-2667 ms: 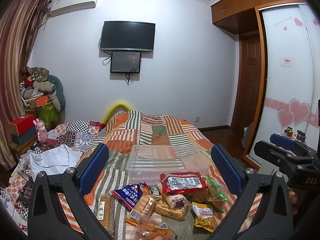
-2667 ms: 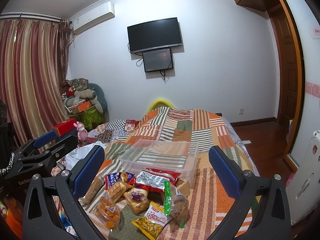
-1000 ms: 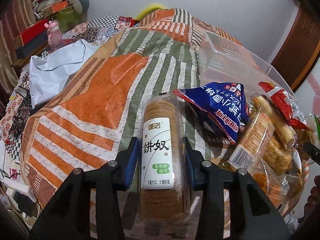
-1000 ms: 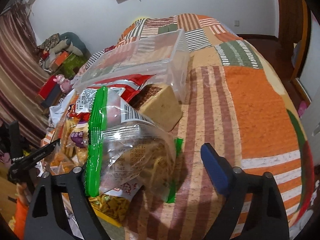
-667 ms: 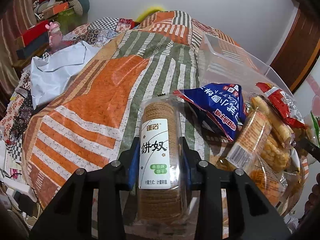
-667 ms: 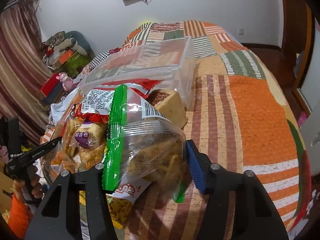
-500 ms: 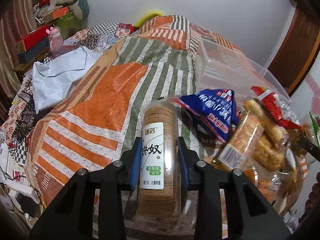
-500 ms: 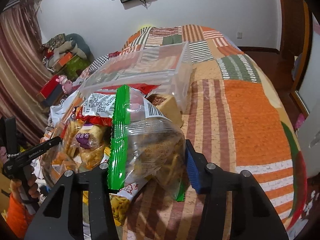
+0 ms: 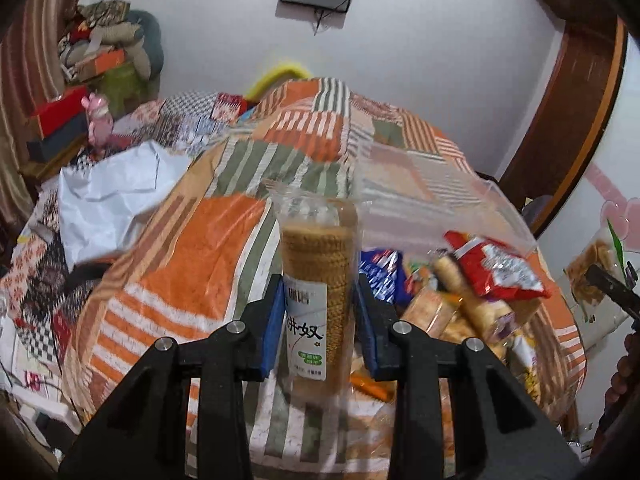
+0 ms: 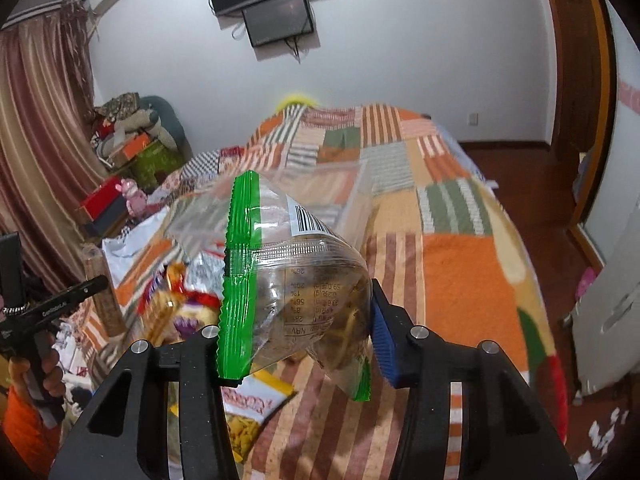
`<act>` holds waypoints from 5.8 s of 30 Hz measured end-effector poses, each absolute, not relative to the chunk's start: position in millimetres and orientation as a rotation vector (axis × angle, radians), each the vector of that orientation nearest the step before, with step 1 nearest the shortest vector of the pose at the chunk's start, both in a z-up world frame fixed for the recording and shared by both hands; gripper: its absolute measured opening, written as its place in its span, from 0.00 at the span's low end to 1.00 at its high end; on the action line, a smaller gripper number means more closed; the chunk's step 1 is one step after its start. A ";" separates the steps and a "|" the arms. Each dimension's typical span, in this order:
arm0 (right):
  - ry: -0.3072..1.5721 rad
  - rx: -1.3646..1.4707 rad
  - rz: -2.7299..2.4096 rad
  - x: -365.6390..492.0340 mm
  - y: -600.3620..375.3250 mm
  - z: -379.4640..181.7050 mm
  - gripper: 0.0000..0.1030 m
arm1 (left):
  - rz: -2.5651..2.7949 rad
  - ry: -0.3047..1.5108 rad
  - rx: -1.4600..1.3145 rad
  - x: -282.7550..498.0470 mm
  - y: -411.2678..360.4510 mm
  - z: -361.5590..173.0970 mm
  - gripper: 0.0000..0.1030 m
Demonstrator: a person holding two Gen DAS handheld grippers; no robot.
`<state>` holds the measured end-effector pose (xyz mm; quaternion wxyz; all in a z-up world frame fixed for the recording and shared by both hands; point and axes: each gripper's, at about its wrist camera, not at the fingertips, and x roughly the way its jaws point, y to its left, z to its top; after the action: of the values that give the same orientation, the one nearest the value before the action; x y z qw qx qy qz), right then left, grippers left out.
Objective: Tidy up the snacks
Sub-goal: 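Lift both items into the clear box and open both grippers, then grasp orange snack bag with left gripper while right gripper grasps yellow chip bag, then carry both bags into the clear box and open both grippers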
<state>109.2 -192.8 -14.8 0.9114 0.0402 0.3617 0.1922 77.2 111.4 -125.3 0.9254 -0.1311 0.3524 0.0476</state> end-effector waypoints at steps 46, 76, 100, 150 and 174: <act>0.655 0.020 0.472 189.1 -142.1 -14.1 0.44 | 0.011 0.578 -0.117 218.5 65.0 -75.0 0.32; 0.840 -0.009 0.494 222.0 -122.9 -46.7 0.72 | -0.062 0.807 -0.152 279.9 46.0 -129.3 0.42; 0.737 -0.011 0.522 138.4 -148.7 -0.4 0.79 | -0.068 0.711 -0.036 147.5 30.3 -75.1 0.70; 1.026 0.096 0.580 81.7 -148.3 -94.7 0.41 | -0.160 0.920 -0.180 46.5 -1.4 -181.5 0.50; 0.841 0.121 0.565 84.3 -165.6 -37.2 0.35 | -0.102 0.764 -0.215 51.8 28.3 -125.4 0.37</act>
<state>84.3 -165.6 -37.2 0.8726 0.0577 0.4026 0.2703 51.8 28.3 -125.4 0.9211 -0.1049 0.3717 -0.0497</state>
